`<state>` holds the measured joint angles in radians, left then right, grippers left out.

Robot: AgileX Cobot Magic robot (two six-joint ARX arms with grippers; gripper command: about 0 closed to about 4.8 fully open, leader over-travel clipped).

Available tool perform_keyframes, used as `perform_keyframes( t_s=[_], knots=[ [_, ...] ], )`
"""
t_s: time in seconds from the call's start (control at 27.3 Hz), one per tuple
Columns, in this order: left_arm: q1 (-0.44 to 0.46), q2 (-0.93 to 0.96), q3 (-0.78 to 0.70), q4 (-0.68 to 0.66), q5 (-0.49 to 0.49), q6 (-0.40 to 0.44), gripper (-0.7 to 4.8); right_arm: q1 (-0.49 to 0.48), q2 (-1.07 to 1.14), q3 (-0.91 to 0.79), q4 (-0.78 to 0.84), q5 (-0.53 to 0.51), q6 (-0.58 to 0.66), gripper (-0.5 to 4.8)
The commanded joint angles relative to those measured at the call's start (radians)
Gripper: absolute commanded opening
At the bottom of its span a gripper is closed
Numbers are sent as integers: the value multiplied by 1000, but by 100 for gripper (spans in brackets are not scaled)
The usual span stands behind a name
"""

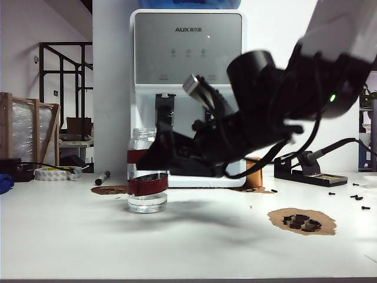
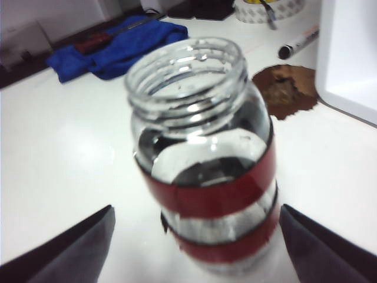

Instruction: Pick up the water bottle with two loops of red belts, then reach the front water dispenser and gently press the gray-black baffle horizontally to get a little water.

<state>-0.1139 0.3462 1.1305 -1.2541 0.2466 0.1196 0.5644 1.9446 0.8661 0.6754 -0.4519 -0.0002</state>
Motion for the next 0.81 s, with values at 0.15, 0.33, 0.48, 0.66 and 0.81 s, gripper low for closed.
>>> perform_keyframes(
  t_s=[0.15,0.33,0.48,0.66,0.81],
  knots=[
    [0,-41,-74,96,-89,-53,-4,0,-183,-84,-186,81,-145,164],
    [-1,-104,-171,178,-142,-18,-4,0,-324,-87,-370,89,-188,70],
    [-1,-111,-180,211,-143,-16,-5,0,-458,-87,-520,87,-218,-2],
    [-1,-111,-222,265,-157,-22,-5,0,-678,-87,-751,87,-218,-2],
    [-1,-111,-298,329,-238,-3,-5,0,-807,-87,-875,87,-218,-2]
  ],
)
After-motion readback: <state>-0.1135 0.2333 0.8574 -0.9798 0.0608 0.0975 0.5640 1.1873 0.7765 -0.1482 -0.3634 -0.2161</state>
